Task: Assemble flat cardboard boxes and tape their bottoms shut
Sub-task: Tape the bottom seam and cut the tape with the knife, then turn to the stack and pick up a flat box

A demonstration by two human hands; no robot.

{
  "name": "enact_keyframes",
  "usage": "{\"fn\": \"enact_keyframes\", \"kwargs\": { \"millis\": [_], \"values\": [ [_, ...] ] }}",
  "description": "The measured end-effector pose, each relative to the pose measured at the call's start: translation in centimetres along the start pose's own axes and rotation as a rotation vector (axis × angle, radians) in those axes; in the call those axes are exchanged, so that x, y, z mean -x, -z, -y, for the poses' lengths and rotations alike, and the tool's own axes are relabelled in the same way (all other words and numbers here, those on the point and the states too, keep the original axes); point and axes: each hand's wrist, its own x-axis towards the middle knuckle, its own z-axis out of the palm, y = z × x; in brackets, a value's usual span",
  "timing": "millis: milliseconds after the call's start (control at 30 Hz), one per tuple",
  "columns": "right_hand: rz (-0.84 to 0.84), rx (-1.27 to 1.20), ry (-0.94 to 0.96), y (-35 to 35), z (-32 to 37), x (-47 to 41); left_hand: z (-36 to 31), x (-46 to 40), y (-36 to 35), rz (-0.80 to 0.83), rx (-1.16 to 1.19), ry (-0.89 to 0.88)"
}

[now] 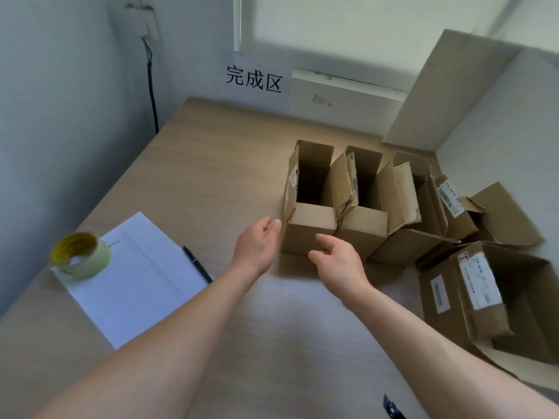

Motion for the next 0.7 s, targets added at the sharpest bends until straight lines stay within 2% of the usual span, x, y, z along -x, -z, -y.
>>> {"fn": "enact_keyframes", "kwargs": {
  "millis": [167, 367, 533, 700],
  "values": [
    [0.078, 0.189, 0.14, -1.8, 0.5, 3.1, 1.9, 6.5, 2.0, -0.002, -0.278, -0.032],
    [0.164, 0.328, 0.404, -3.7, 1.3, 8.4, 1.6, 15.7, 6.0, -0.123, -0.505, -0.024],
    [0.26, 0.349, 0.669, -5.8, 2.5, 14.6, 1.1, 25.7, 9.2, -0.28, -0.657, 0.062],
    [0.392, 0.47, 0.898, -8.9, 4.5, 23.1, 1.5, 37.3, 13.1, -0.405, -0.836, 0.233]
  ]
}}
